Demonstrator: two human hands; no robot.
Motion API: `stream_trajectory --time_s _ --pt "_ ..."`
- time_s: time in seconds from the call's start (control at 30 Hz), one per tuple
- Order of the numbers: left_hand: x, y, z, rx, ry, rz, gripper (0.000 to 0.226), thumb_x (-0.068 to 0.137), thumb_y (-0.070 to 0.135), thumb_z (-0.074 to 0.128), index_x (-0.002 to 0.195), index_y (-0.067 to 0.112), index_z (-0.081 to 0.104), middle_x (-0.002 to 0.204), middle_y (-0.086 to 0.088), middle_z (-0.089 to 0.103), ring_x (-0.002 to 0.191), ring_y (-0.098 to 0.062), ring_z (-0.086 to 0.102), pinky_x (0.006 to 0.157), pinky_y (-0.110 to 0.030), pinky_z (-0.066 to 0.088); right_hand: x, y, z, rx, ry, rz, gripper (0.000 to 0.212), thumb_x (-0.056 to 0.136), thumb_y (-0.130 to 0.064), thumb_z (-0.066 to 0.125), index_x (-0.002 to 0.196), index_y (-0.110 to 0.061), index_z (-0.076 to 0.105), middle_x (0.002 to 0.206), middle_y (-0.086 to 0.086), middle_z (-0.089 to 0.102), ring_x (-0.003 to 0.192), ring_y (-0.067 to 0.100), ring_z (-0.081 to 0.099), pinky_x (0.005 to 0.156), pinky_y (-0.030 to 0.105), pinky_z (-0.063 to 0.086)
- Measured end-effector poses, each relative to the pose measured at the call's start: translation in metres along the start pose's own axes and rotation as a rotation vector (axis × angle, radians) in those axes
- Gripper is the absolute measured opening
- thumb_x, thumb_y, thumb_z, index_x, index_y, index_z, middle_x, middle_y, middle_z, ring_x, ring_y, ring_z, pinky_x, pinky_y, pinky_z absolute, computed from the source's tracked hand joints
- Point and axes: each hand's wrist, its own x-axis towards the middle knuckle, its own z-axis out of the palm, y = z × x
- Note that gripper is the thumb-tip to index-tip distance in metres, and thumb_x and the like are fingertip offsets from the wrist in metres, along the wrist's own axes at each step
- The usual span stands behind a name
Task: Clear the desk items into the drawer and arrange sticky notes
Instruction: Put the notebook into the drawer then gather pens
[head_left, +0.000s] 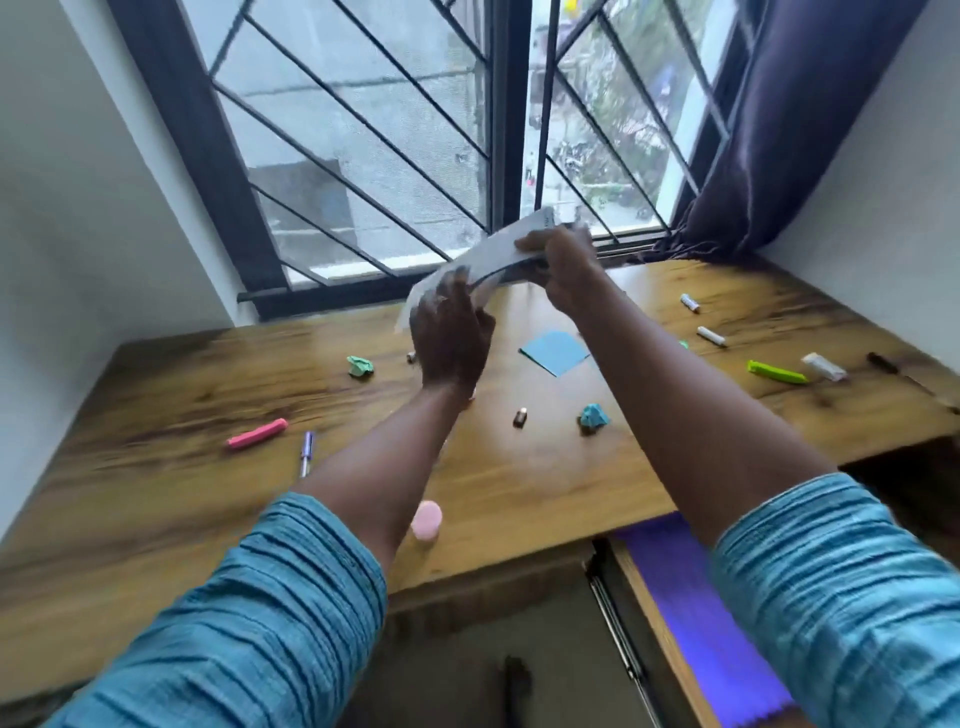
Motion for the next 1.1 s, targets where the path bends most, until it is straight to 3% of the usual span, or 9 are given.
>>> stream_trajectory --time_s 0.1,0.23,0.33,0.43,0.57,0.77,0.83,0.97,1.1 --pt "-0.023 0.012 -0.020 0.047 0.000 -0.007 0.042 0.073 0.022 0.072 0.113 0.019 0.059 0.098 -0.003 0.070 0.072 -0.028 0.067 0.057 -0.032 0.053 -0.039 -0.007 -0.008 -0.039 -0.032 -0.041 0.035 0.079 0.016 0.053 0.094 -0.009 0.034 0.082 0.013 0.047 0.067 0.026 0.057 0.065 0.053 0.055" --pt "-0.048 0.033 -0.046 0.117 -0.084 0.012 0.015 0.078 0.018 0.060 0.092 0.019 0.065 0.072 0.000 0.066 0.057 -0.021 0.065 0.044 -0.027 0.050 -0.081 -0.010 -0.037 -0.032 -0.103 -0.075 0.024 0.082 0.008 0.055 0.077 -0.010 0.040 0.071 0.009 0.048 0.064 0.021 0.054 0.061 0.033 0.055" --pt "-0.061 0.053 -0.064 0.094 -0.093 0.020 0.027 0.063 0.005 0.077 0.085 0.014 0.064 0.069 -0.004 0.066 0.058 -0.026 0.065 0.048 -0.027 0.050 -0.099 -0.007 -0.065 0.030 -0.150 -0.063 0.019 0.087 -0.005 0.060 0.073 -0.011 0.049 0.070 0.008 0.050 0.069 0.021 0.055 0.063 0.026 0.055" --pt "-0.071 0.076 -0.073 0.077 -0.081 -0.009 0.027 0.063 0.001 0.077 0.084 0.009 0.063 0.068 -0.008 0.065 0.060 -0.029 0.066 0.050 -0.031 0.052 -0.112 -0.005 -0.100 0.011 -0.189 -0.055 0.018 0.090 -0.030 0.061 0.091 -0.013 0.057 0.088 0.006 0.058 0.085 0.020 0.059 0.074 0.028 0.050" --pt "-0.090 0.135 -0.085 -0.205 -0.162 -0.164 0.025 0.092 0.013 0.053 0.111 -0.004 0.053 0.099 -0.027 0.064 0.092 -0.042 0.062 0.073 -0.047 0.048 -0.130 0.003 -0.165 -0.141 -0.087 -0.043 0.038 0.093 -0.041 0.052 0.117 -0.011 0.049 0.111 0.006 0.055 0.103 0.017 0.049 0.099 0.038 0.040" --pt "-0.140 0.248 -0.069 -0.708 -0.215 -0.603 0.038 0.095 0.011 0.047 0.132 0.005 0.039 0.126 -0.022 0.059 0.115 -0.040 0.055 0.088 -0.037 0.041 -0.166 0.018 -0.290 -0.430 -0.036 -0.009 0.047 0.098 -0.027 0.046 0.138 -0.002 0.039 0.127 0.000 0.047 0.126 0.013 0.042 0.098 0.018 0.035" --pt "-0.163 0.286 -0.052 -0.830 -0.245 -0.741 0.039 0.095 0.009 0.047 0.133 0.004 0.039 0.130 -0.021 0.056 0.118 -0.036 0.054 0.091 -0.032 0.039 -0.182 0.015 -0.329 -0.387 -0.046 0.013 0.040 0.100 -0.016 0.044 0.137 -0.003 0.039 0.126 0.000 0.049 0.119 0.011 0.045 0.083 0.004 0.041" --pt "-0.205 0.334 -0.027 -0.834 -0.426 -0.903 0.042 0.096 0.015 0.045 0.136 0.004 0.037 0.135 -0.019 0.053 0.124 -0.034 0.050 0.098 -0.031 0.038 -0.201 0.016 -0.400 -0.398 -0.075 0.089 0.041 0.096 -0.002 0.046 0.137 -0.001 0.042 0.132 0.010 0.053 0.109 0.015 0.052 0.087 0.017 0.045" --pt "-0.241 0.349 0.018 -0.941 -0.680 -0.951 0.053 0.081 0.026 0.064 0.129 0.007 0.047 0.125 -0.016 0.060 0.114 -0.032 0.059 0.101 -0.039 0.046 -0.224 0.016 -0.451 -0.427 -0.113 0.271 0.051 0.084 0.016 0.051 0.131 -0.002 0.047 0.111 0.013 0.060 0.086 0.016 0.060 0.071 0.020 0.052"
